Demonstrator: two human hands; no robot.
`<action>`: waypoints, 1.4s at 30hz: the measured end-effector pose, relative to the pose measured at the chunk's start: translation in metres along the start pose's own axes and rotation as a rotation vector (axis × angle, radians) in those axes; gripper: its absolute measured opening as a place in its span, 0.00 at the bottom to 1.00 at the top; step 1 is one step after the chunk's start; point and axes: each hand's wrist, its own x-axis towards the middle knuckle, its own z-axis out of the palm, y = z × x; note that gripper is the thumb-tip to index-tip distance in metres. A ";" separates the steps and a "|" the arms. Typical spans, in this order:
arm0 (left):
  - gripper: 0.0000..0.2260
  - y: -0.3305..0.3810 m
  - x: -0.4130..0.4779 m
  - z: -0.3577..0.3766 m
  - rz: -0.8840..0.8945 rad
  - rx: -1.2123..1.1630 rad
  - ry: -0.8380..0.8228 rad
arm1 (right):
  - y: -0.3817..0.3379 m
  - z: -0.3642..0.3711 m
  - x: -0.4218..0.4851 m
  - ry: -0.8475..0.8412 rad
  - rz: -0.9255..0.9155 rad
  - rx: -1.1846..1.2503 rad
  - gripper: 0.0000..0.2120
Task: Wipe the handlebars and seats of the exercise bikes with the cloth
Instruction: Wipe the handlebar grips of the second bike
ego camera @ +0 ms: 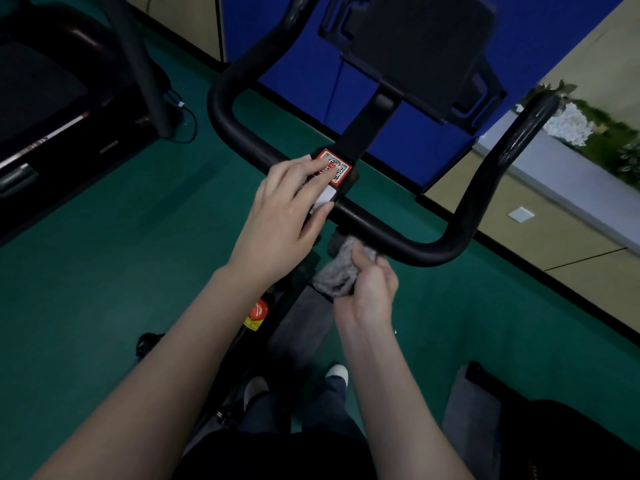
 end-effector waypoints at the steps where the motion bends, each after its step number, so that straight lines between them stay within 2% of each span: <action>1: 0.17 0.002 0.000 0.001 0.004 0.037 0.018 | 0.001 0.002 0.000 -0.033 0.011 -0.019 0.08; 5: 0.13 0.014 0.006 0.003 0.099 0.083 0.065 | -0.004 -0.001 -0.001 -0.080 0.061 -0.058 0.06; 9: 0.13 0.029 0.013 0.015 0.195 0.065 -0.007 | -0.020 -0.016 0.003 0.019 -0.027 -0.024 0.08; 13: 0.14 0.029 0.011 0.024 0.244 0.163 -0.039 | -0.018 -0.013 -0.001 -0.021 0.028 -0.052 0.07; 15: 0.13 0.026 0.011 0.026 0.259 0.179 -0.027 | -0.020 -0.014 -0.004 -0.034 0.040 -0.055 0.07; 20: 0.12 0.024 0.012 0.029 0.262 0.165 -0.008 | -0.033 -0.028 0.001 0.071 -0.064 -0.022 0.09; 25: 0.12 0.024 0.012 0.029 0.255 0.149 0.008 | -0.032 -0.028 -0.003 -0.050 0.016 -0.068 0.07; 27: 0.12 0.024 0.012 0.029 0.254 0.149 0.005 | -0.036 -0.035 -0.003 0.000 -0.008 -0.077 0.07; 29: 0.12 0.024 0.012 0.030 0.249 0.147 0.009 | -0.044 -0.045 0.000 0.128 -0.120 -0.042 0.07; 31: 0.12 0.026 0.010 0.031 0.246 0.147 0.010 | -0.054 -0.053 0.005 0.245 -0.320 -0.050 0.09; 34: 0.12 0.025 0.011 0.031 0.244 0.147 0.017 | -0.060 -0.056 0.011 0.355 -0.696 -0.354 0.10; 37: 0.11 0.026 0.012 0.030 0.242 0.154 0.022 | -0.049 -0.052 0.005 0.344 -0.965 -0.670 0.10; 42: 0.11 0.027 0.011 0.030 0.238 0.157 0.027 | -0.032 -0.051 -0.006 0.190 -1.174 -0.881 0.11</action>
